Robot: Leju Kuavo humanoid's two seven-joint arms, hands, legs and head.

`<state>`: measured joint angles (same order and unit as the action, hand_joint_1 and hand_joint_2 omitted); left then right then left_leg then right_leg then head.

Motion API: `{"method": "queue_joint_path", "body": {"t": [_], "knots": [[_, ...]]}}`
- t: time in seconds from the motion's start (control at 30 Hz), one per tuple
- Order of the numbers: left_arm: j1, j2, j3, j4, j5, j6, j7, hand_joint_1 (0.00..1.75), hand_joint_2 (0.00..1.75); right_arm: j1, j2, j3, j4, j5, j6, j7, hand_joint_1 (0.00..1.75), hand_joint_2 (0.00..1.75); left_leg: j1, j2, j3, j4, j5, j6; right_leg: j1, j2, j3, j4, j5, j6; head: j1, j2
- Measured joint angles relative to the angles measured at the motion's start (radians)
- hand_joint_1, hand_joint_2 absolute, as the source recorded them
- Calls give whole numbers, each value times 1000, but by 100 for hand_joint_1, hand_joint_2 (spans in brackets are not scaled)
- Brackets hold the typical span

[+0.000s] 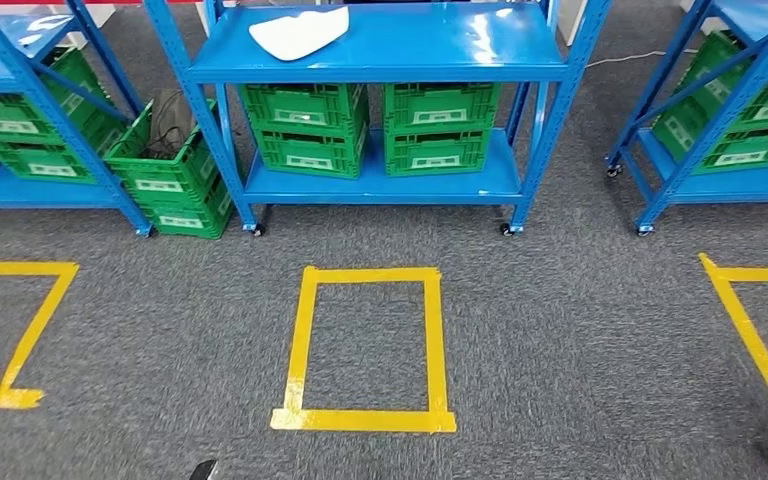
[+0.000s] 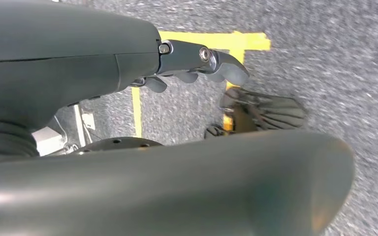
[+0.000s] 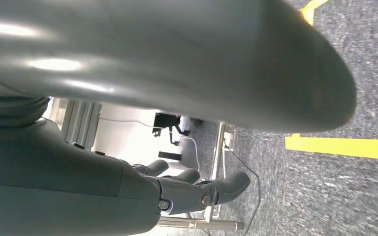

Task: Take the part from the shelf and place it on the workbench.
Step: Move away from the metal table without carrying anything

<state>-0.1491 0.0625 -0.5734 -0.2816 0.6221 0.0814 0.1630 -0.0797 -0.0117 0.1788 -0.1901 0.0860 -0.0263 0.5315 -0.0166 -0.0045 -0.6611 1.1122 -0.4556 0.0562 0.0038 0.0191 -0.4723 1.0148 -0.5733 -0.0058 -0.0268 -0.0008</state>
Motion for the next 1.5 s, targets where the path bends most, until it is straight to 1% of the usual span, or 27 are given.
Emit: {"method": "queue_joint_path", "body": {"t": [0.07,0.2,0.23,0.3,0.33,0.37,0.4,0.47,0.5,0.53,0.6,0.7,0.73,0.83,0.87,0.9,0.97,1.03,1.07,1.17,1.23,1.27,1.33,1.37,1.4,1.43,1.5], "knots": [[-1,4,2,2,2,1,-2,0,0,1,4,0,0,0,0,-1,0,0,-11,-1,34,-64,9,11,-2,2,1,-6,-11,7,-2,0],[-3,3,7,2,7,2,-7,0,0,-6,4,0,0,-1,-2,0,0,0,0,-1,76,-115,-2,2,-1,-2,13,0,-32,28,-11,0],[-4,2,8,1,8,1,-8,0,0,-8,3,0,0,-1,-3,0,0,0,4,-1,89,-127,-3,0,-1,-4,-5,41,-49,33,-8,0],[-4,1,11,2,8,-1,-4,0,0,-9,2,0,0,-2,-3,2,0,0,5,0,107,-134,-13,-1,-6,-7,-87,172,-92,42,2,0],[-3,1,12,2,8,-1,-1,0,0,-8,0,0,0,-2,-2,2,0,0,6,0,116,-134,-21,-2,-8,-7,-129,227,-100,46,5,0],[-2,1,12,2,8,-1,2,0,0,-7,-1,0,0,-2,-2,3,0,0,6,0,126,-134,-30,-3,-10,-8,-158,252,-87,50,7,0],[-1,1,13,2,7,-1,4,0,0,-5,-2,0,0,-2,-1,3,0,0,7,-1,139,-133,-40,-4,-12,-8,-169,239,-53,53,9,0],[-1,0,13,3,6,-1,5,0,0,-2,-3,0,0,-2,-1,4,0,0,9,-3,164,-133,-61,-10,-15,-11,-147,127,50,55,17,0],[-2,-1,13,3,6,-1,4,0,0,-2,-3,0,0,-2,-1,4,0,0,9,-3,171,-132,-71,-15,-13,-12,-128,72,84,53,22,0],[-3,-1,14,4,6,-1,4,0,0,-4,-3,0,1,-2,-1,5,0,0,8,-2,172,-131,-79,-21,-11,-14,-111,31,98,46,26,0],[-6,-1,14,4,6,-1,4,0,0,-7,-3,0,1,-2,-1,5,0,0,8,0,169,-131,-86,-31,-4,-15,-96,8,89,28,28,0],[-8,0,15,3,6,-1,4,0,0,-6,-4,0,0,-2,-1,5,0,0,11,2,171,-109,-104,-44,-7,-14,-78,-10,85,9,22,0],[-9,0,15,3,6,-1,4,0,0,-5,-4,0,0,-2,-1,5,0,0,12,2,152,-67,-122,-49,-10,-15,-70,-16,83,3,20,0],[-6,0,15,3,8,0,4,0,0,-6,-4,0,0,-4,-1,5,0,0,21,2,20,140,-177,-57,-12,-14,-52,-22,71,-6,6,0],[-4,0,15,3,9,0,4,0,0,-7,-4,0,0,-4,-1,5,0,0,24,2,-16,179,-170,-58,-12,-12,-45,-22,64,-5,2,0],[-3,0,15,4,10,1,4,0,0,-7,-4,1,0,-5,-1,5,0,0,26,2,-32,176,-143,-59,-14,-10,-35,-21,57,-3,-3,0],[-3,1,15,4,11,2,4,0,0,-5,-4,1,0,-5,-1,5,0,0,29,2,-7,65,-48,-60,-17,-8,-13,-21,39,6,-11,0],[-5,1,15,4,12,2,3,0,0,-6,-4,1,0,-5,-1,5,0,0,29,2,43,-50,-2,-60,-16,-7,-4,-21,20,19,-19,0],[-6,1,15,4,13,2,3,0,0,-7,-4,1,0,-6,-1,5,0,0,28,2,59,-76,-3,-57,-15,-6,-4,-21,13,26,-20,0],[-6,1,15,4,14,2,3,0,0,-11,-4,1,0,-6,-1,5,0,0,26,0,72,-86,-18,-42,-17,-7,3,-24,3,44,-14,0],[-5,1,15,3,15,1,3,0,0,-13,-4,1,0,-6,-1,5,0,0,30,0,80,-91,-22,-30,-18,-9,-14,20,-22,53,-6,0],[-5,1,15,3,15,1,3,0,0,-13,-4,1,0,-6,-1,5,0,0,30,1,84,-92,-25,-25,-18,-10,-43,77,-46,56,1,0],[-5,2,15,3,16,1,3,0,0,-11,-4,1,0,-6,-1,5,0,0,26,1,93,-93,-36,-17,-17,-10,-133,222,-93,58,14,0],[-4,2,15,3,16,1,3,0,0,-10,-4,1,0,-6,-1,5,0,0,24,1,99,-93,-42,-14,-16,-10,-171,271,-95,57,17,0],[-4,1,15,3,16,1,3,0,0,-8,-4,1,0,-6,-1,5,0,0,21,-1,108,-93,-49,-13,-15,-10,-190,280,-75,54,21,0],[-3,1,15,3,16,1,3,0,0,-7,-4,1,0,-6,-1,5,0,0,19,-2,119,-93,-56,-12,-12,-10,-190,248,-34,48,26,0],[-3,0,15,3,16,0,3,0,0,-5,-6,1,0,-6,-1,5,0,0,14,-4,138,-94,-72,-12,-3,-11,-155,121,59,27,36,0]]}}
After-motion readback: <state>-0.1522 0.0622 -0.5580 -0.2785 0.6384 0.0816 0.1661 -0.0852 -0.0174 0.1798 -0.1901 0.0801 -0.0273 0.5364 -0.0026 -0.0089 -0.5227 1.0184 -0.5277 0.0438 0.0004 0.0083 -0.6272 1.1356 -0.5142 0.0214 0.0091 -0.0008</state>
